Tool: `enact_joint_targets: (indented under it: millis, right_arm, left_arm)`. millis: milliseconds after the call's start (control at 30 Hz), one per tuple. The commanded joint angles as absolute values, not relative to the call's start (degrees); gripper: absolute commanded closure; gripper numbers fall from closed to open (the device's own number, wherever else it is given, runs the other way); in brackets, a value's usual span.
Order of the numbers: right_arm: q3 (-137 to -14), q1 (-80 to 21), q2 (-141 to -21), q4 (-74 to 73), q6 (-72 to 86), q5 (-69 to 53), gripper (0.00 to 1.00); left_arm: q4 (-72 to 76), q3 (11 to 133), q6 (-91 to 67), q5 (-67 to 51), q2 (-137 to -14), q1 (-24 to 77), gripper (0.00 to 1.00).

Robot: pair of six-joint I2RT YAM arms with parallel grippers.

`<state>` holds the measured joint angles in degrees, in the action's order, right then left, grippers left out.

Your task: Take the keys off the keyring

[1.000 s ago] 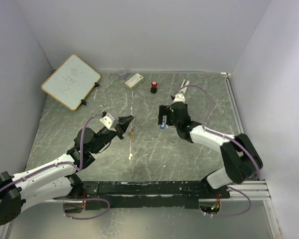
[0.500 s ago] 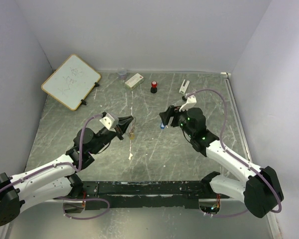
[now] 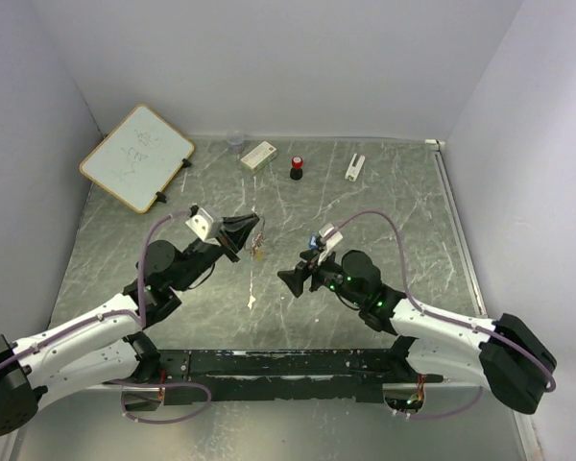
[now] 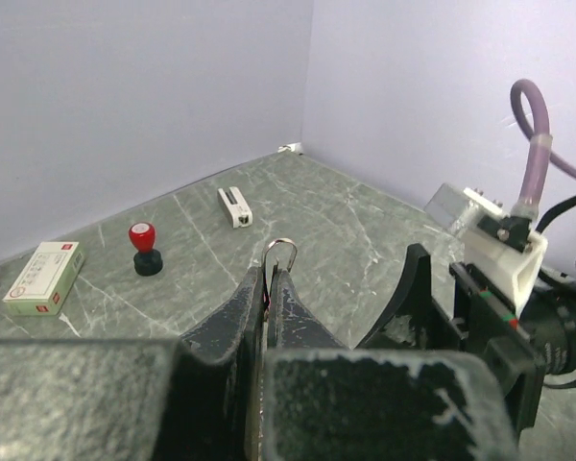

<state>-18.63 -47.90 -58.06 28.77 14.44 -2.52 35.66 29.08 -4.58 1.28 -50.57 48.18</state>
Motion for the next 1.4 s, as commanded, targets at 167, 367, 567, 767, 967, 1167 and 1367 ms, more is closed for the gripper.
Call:
enact_joint_targets:
  millis: [167, 367, 567, 767, 967, 1167, 1367]
  right_arm:
    - [-20.7, -50.9, -67.2, 44.0, 7.8, 1.4, 0.18]
    - [-22.8, -52.3, -71.6, 48.4, 7.0, 0.7, 0.26]
    - [-24.1, -53.3, -73.3, 50.8, 7.1, -0.5, 0.32]
    - [-24.7, -54.1, -75.0, 52.4, 8.1, -1.0, 0.33]
    - [-25.4, -54.7, -77.1, 54.2, 8.4, -0.4, 0.35]
    - [-26.1, -55.0, -79.0, 55.9, 8.7, -0.2, 0.42]
    - [-26.1, -55.3, -79.6, 57.4, 9.0, 0.3, 0.52]
  left_arm:
    - [34.4, 31.7, -7.9, 0.0, -48.0, 49.1, 0.93]
    - [36.3, 31.0, -9.7, -0.2, -47.7, 49.3, 0.93]
    - [36.9, 31.3, -9.8, 0.0, -48.8, 49.7, 0.93]
    - [38.9, 31.0, -10.1, 0.6, -49.2, 50.1, 0.93]
    - [39.9, 31.1, -10.0, 1.1, -49.5, 50.4, 0.93]
    - [40.6, 30.8, -9.8, 2.0, -48.8, 50.8, 0.93]
    - [41.7, 30.1, -9.8, 2.7, -48.7, 50.9, 0.93]
